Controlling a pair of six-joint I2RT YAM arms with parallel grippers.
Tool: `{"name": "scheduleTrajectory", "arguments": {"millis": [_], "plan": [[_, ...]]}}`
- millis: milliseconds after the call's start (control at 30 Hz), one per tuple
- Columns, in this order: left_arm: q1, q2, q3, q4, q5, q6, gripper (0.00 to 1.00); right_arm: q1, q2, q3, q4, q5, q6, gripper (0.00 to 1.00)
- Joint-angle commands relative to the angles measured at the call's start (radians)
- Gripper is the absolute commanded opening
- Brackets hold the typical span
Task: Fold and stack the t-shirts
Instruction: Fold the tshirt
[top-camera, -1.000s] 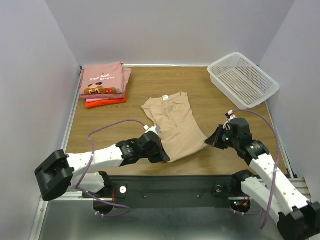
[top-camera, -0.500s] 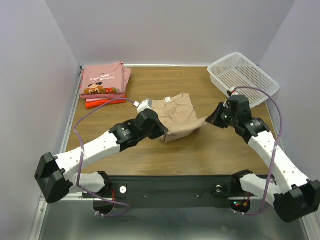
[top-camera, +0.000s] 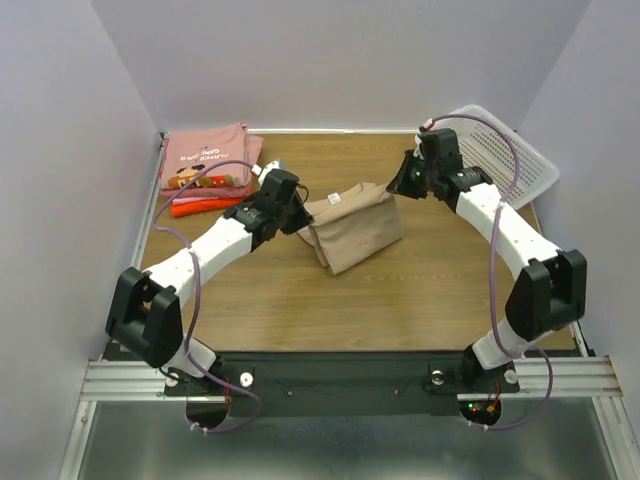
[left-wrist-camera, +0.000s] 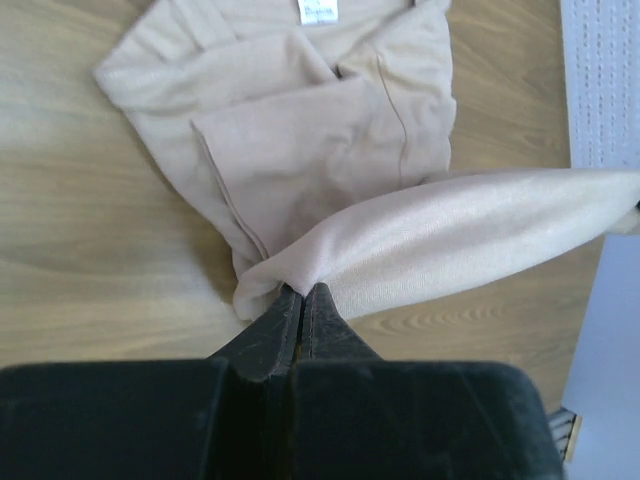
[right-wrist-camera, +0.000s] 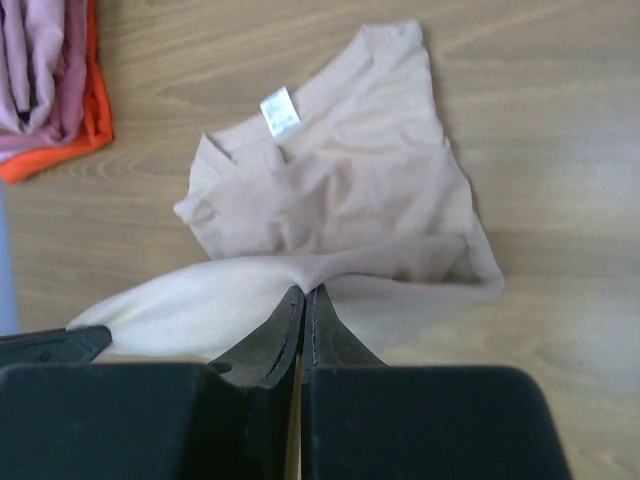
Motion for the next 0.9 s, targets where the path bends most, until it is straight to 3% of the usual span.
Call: {"name": "scheduleTrajectory", "arguments": {"millis": [0, 267, 467, 500, 533, 633, 667, 700, 733, 867], "plan": [[0.078, 0.076, 0.087, -0.006, 0.037, 0.085, 0.00, -0.008, 0.105, 0.149, 0.063, 0.041, -0.045, 0.00], [0.162, 0.234, 0.163, 0.014, 0.088, 0.145, 0.00, -0.015, 0.322, 0.297, 0.063, 0.023, -0.076, 0.00], [0.207, 0.383, 0.266, 0.010, 0.034, 0.159, 0.00, -0.024, 0.519, 0.457, 0.063, 0.027, -0.100, 0.00], [0.216, 0.400, 0.276, 0.013, 0.032, 0.165, 0.06, -0.027, 0.544, 0.479, 0.062, 0.020, -0.102, 0.01], [0.225, 0.418, 0.305, 0.013, 0.051, 0.186, 0.32, -0.036, 0.567, 0.495, 0.062, 0.003, -0.102, 0.03], [0.247, 0.466, 0.351, -0.010, 0.092, 0.206, 0.63, -0.044, 0.606, 0.524, 0.062, -0.031, -0.103, 0.49], [0.247, 0.469, 0.359, -0.015, 0.100, 0.212, 0.66, -0.044, 0.606, 0.524, 0.062, -0.049, -0.111, 0.58], [0.247, 0.464, 0.361, -0.013, 0.111, 0.217, 0.77, -0.044, 0.598, 0.519, 0.062, -0.060, -0.117, 0.74], [0.245, 0.458, 0.358, -0.012, 0.118, 0.218, 0.98, -0.044, 0.577, 0.504, 0.062, -0.068, -0.122, 0.98], [0.241, 0.382, 0.287, 0.019, 0.134, 0.208, 0.98, -0.044, 0.455, 0.394, 0.060, -0.045, -0.122, 1.00]]}}
